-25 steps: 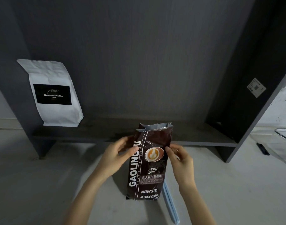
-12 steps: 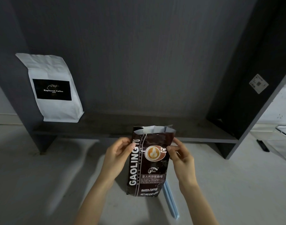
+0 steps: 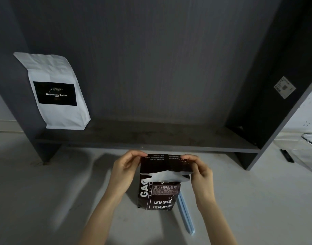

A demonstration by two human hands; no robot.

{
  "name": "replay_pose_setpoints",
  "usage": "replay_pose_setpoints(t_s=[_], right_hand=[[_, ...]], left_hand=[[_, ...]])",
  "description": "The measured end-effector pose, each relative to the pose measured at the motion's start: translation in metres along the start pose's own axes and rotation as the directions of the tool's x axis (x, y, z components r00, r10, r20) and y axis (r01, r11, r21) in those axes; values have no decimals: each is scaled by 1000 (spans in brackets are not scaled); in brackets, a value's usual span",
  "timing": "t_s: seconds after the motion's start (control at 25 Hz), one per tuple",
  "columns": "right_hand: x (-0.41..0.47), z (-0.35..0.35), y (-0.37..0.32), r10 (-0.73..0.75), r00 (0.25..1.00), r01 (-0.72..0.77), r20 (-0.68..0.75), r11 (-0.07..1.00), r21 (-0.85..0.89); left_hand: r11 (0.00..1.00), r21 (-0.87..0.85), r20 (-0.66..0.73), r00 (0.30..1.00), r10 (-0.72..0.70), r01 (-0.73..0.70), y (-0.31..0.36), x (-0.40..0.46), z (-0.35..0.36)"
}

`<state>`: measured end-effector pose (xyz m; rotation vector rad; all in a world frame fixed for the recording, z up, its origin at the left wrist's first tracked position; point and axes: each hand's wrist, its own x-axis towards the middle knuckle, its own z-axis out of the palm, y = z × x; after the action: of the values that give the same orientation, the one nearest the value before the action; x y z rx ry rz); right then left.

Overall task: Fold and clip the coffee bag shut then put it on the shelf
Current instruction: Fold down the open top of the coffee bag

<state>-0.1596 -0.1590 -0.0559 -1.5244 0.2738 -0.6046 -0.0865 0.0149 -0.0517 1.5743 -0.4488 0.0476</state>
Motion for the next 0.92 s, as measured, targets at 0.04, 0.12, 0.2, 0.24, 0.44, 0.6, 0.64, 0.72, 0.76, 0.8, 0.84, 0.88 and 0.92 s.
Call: replay_pose_setpoints(t_s=[0.04, 0.12, 0.2, 0.24, 0.44, 0.6, 0.64, 0.72, 0.76, 0.8, 0.84, 0.88, 0.92], right_hand=[[0, -1, 0, 8, 1000, -8, 6, 1000, 1], [-1, -2, 0, 34, 999, -34, 41, 999, 17], [-2, -2, -2, 48, 995, -50, 88, 999, 21], [-2, -2, -2, 48, 994, -50, 103, 999, 20], [-4, -1, 6, 53, 981, -67, 187, 995, 68], [-7, -2, 14, 114, 963, -125, 245, 992, 31], [-9, -2, 16, 119, 966, -128, 228, 992, 21], [-9, -2, 19, 116, 979, -120, 168, 993, 16], [-8, -2, 21, 111, 985, -113, 132, 994, 10], [-8, -3, 23, 108, 989, -108, 103, 994, 2], [-8, -4, 24, 110, 991, -111, 80, 994, 2], [-8, -4, 25, 118, 991, -119, 61, 993, 13], [-9, -3, 26, 124, 991, -126, 46, 992, 31]], left_hand=[[1000, -12, 5, 1000, -4, 4, -1, -1, -1], [999, -48, 29, 999, -16, 18, -1, -3, -2], [998, -67, 89, 996, -16, 22, 0, -4, -2], [997, -75, 129, 991, -16, 26, -1, -4, -2], [986, -120, 317, 946, -75, 118, -17, -10, -2], [987, -76, 275, 954, -117, 143, -26, -11, -2], [986, -69, 256, 958, -127, 150, -28, -11, 0], [985, -45, 223, 963, -154, 168, -30, -12, 1], [985, -30, 207, 966, -158, 167, -30, -13, 1], [987, -22, 190, 970, -151, 158, -30, -14, 1], [988, -29, 171, 975, -143, 150, -31, -15, 2], [987, -51, 145, 979, -147, 155, -30, -17, 2], [981, -85, 112, 980, -166, 176, -30, -19, 3]])
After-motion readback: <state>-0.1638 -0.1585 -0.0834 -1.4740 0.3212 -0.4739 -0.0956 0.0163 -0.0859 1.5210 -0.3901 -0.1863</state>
